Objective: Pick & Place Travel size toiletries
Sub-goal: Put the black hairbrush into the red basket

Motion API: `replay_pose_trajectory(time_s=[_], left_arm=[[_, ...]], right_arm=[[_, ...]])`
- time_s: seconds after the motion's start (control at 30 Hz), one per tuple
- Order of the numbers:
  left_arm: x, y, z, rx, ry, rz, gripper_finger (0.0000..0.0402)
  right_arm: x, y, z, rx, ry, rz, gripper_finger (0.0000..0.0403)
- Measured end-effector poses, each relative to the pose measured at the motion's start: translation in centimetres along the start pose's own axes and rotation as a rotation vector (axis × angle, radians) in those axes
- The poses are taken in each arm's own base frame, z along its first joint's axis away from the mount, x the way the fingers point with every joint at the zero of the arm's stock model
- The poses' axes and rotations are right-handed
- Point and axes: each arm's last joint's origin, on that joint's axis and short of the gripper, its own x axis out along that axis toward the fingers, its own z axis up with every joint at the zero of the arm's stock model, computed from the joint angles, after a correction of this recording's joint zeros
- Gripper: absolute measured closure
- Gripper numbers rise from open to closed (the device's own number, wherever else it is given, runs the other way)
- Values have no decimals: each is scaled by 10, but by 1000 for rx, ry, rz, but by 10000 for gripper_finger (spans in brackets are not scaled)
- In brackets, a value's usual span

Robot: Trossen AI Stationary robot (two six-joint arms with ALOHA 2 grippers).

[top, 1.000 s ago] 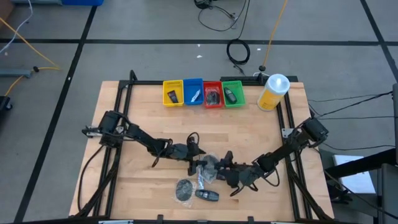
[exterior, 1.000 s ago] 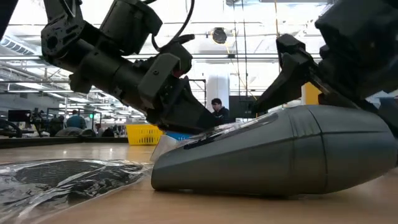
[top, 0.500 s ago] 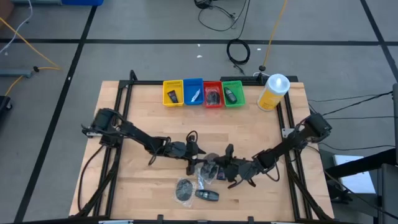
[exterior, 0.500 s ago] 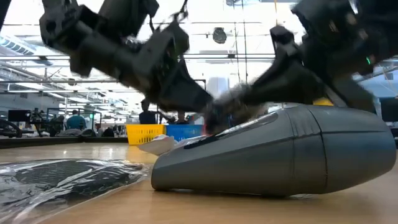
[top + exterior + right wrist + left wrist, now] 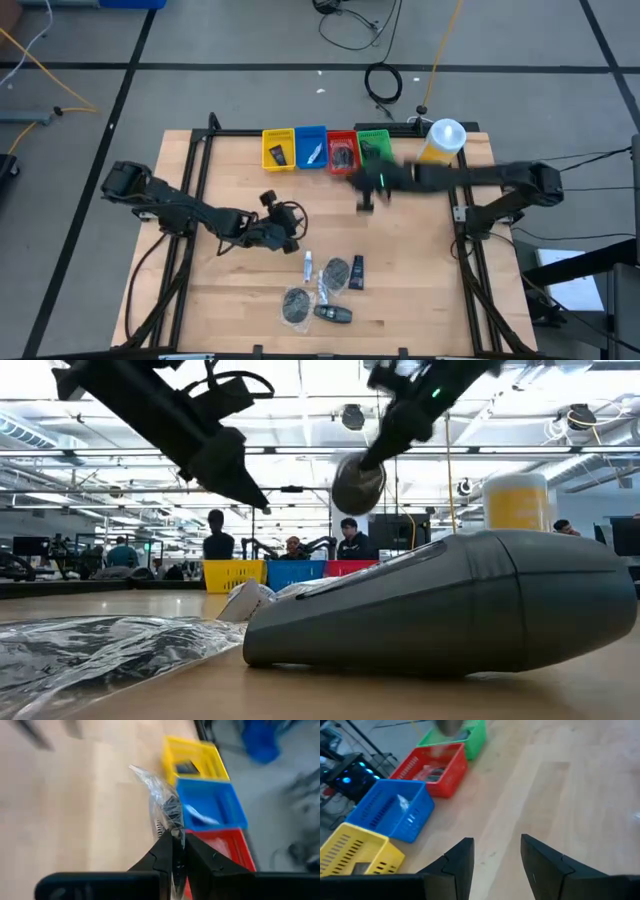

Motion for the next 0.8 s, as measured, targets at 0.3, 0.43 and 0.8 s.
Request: replay_pose_trajectory(time_s=[0.3,0.43,0.8], left_arm=[[6,-4,-3,7,-4,22,240],[6,-4,0,1,-23,19,240],[6,-5,5,-1,-69,11,240]], right_arm=[[49,-120,-35,218,7,220,382],[68,-146,-49,261,62,249,382],[107,-162,-87,332,68,405,377]])
